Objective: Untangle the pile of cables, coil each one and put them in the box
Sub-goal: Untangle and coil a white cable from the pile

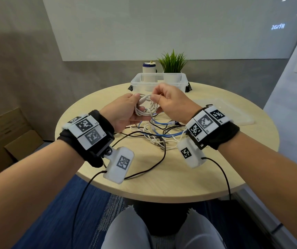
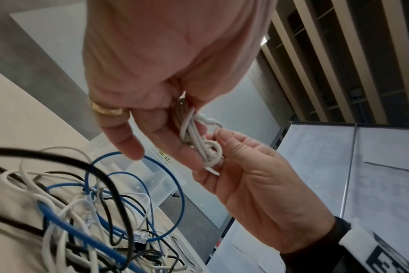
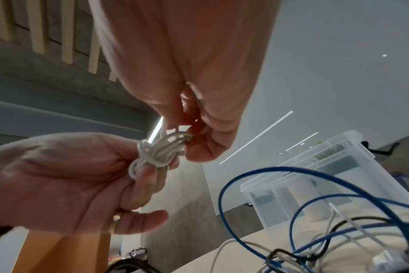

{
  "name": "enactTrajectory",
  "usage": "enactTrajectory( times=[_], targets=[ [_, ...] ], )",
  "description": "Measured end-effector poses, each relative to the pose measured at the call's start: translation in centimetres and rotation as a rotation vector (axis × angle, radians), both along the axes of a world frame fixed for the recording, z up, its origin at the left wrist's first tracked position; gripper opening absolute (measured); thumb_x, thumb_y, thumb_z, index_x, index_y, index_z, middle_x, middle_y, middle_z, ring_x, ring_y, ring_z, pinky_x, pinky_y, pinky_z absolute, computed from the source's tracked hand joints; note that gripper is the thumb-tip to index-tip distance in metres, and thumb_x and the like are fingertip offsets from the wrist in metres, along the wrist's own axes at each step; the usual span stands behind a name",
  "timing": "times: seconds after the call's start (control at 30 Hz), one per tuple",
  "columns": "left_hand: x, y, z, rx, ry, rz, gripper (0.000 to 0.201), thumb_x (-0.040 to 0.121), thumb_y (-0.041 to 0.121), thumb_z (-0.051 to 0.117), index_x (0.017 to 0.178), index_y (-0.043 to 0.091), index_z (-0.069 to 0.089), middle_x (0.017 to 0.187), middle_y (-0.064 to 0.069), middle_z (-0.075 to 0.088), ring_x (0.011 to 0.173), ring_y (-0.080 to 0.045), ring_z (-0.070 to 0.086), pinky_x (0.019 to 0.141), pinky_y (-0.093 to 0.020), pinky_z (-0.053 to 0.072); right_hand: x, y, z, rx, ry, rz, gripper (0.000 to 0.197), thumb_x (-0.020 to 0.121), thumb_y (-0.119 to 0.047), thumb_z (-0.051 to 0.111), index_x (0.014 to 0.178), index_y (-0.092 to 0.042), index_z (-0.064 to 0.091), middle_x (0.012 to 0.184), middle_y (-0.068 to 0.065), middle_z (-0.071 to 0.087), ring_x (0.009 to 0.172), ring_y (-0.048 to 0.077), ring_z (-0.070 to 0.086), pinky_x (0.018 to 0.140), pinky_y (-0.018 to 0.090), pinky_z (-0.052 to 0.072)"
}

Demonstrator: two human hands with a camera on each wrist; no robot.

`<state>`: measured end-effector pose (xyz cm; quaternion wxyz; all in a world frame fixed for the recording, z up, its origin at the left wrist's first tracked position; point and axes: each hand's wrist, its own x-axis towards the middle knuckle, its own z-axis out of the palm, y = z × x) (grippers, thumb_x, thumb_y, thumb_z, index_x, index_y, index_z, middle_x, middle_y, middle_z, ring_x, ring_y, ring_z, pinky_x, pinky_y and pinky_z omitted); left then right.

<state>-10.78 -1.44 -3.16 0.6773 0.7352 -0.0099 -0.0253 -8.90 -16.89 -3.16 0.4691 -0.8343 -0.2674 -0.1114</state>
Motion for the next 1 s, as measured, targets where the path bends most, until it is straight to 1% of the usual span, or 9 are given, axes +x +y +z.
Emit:
enactTrajectory(
  times=[0.03, 0.1, 0.23, 0.33, 0.4, 0.53, 0.63, 0.9, 1.0],
  targets=[
    [0.0, 0.1, -0.1, -0.007, 0.000, 0.016, 0.024, 0.103, 0.032, 0.029, 0.101, 0.019, 0.050, 0.065, 0.004, 0.053, 0.057, -0.016, 0.069, 0.067, -0.027, 0.046, 0.0, 0.0, 0.0, 0.056, 0.059, 0.012, 0.013, 0.098, -0.011, 0.048, 0.086, -0.014, 0.051, 0.087, 0.008, 0.057, 0.078, 0.019, 0.059, 0.076, 0.041, 0.057],
    [-0.1, 0.4, -0.3, -0.005, -0.008, 0.034, 0.025, 0.104, 0.031, 0.029, 0.093, 0.017, 0.047, 0.066, 0.003, 0.055, 0.062, -0.019, 0.069, 0.064, -0.026, 0.048, 0.0, -0.1, 0.0, 0.143, 0.126, 0.033, 0.017, 0.099, -0.008, 0.044, 0.084, -0.016, 0.048, 0.089, 0.011, 0.060, 0.082, 0.021, 0.062, 0.074, 0.038, 0.058],
    [-0.3, 0.1, -0.8, 0.112, -0.073, 0.025, 0.027, 0.104, 0.030, 0.029, 0.088, 0.016, 0.045, 0.064, 0.003, 0.056, 0.061, -0.015, 0.062, 0.054, -0.023, 0.040, -0.1, -0.2, 0.4, 0.127, 0.057, 0.053, 0.016, 0.094, 0.000, 0.051, 0.088, -0.015, 0.053, 0.079, 0.003, 0.062, 0.071, 0.009, 0.060, 0.068, 0.016, 0.051],
    [-0.3, -0.3, -0.8, 0.291, -0.170, 0.012, 0.025, 0.103, 0.027, 0.029, 0.092, 0.014, 0.047, 0.066, 0.002, 0.055, 0.050, -0.011, 0.046, 0.041, -0.017, 0.032, -0.1, 0.1, 0.6, 0.182, 0.060, 0.039, 0.016, 0.090, 0.002, 0.056, 0.085, -0.013, 0.058, 0.073, 0.004, 0.064, 0.060, 0.006, 0.058, 0.059, 0.016, 0.050],
    [-0.2, -0.3, -0.7, 0.372, -0.208, 0.013, 0.026, 0.103, 0.027, 0.029, 0.086, 0.017, 0.046, 0.068, 0.001, 0.055, 0.050, -0.011, 0.042, 0.037, -0.015, 0.030, -0.1, 0.3, 0.7, 0.256, 0.102, 0.026, 0.017, 0.091, 0.003, 0.055, 0.083, -0.012, 0.055, 0.071, 0.006, 0.064, 0.053, 0.007, 0.057, 0.050, 0.017, 0.048],
    [-0.3, 0.0, -0.7, 0.420, -0.214, -0.002, 0.026, 0.103, 0.028, 0.027, 0.084, 0.020, 0.044, 0.072, 0.002, 0.055, 0.053, -0.012, 0.042, 0.046, -0.023, 0.030, -0.1, 0.1, 0.8, 0.455, 0.203, 0.023, 0.017, 0.094, 0.005, 0.048, 0.083, -0.008, 0.050, 0.072, 0.013, 0.062, 0.048, 0.009, 0.058, 0.046, 0.019, 0.048],
    [-0.4, 0.3, -0.8, 0.415, -0.189, 0.002, 0.026, 0.104, 0.028, 0.026, 0.089, 0.017, 0.044, 0.073, 0.002, 0.053, 0.056, -0.012, 0.042, 0.049, -0.023, 0.031, -0.2, -0.4, 0.7, 0.532, 0.288, 0.013, 0.018, 0.095, 0.005, 0.045, 0.082, -0.007, 0.048, 0.073, 0.015, 0.060, 0.050, 0.013, 0.058, 0.048, 0.020, 0.049],
    [0.1, 0.3, -2.0, 0.299, -0.143, 0.016, 0.026, 0.104, 0.023, 0.027, 0.085, 0.017, 0.044, 0.068, 0.001, 0.047, 0.055, -0.013, 0.037, 0.050, -0.024, 0.029, -1.9, -0.3, 1.8, 0.493, 0.353, 0.288, 0.016, 0.096, 0.004, 0.044, 0.083, -0.006, 0.046, 0.074, 0.017, 0.063, 0.056, 0.018, 0.060, 0.055, 0.026, 0.054],
    [0.2, 0.6, -2.0, 0.265, -0.125, 0.051, 0.026, 0.104, 0.023, 0.027, 0.085, 0.017, 0.044, 0.069, 0.001, 0.047, 0.054, -0.012, 0.037, 0.048, -0.022, 0.027, -2.1, -0.2, 1.6, 0.469, 0.369, 0.299, 0.018, 0.096, 0.004, 0.044, 0.082, -0.006, 0.046, 0.071, 0.016, 0.063, 0.054, 0.018, 0.059, 0.053, 0.026, 0.053]
  ],
)
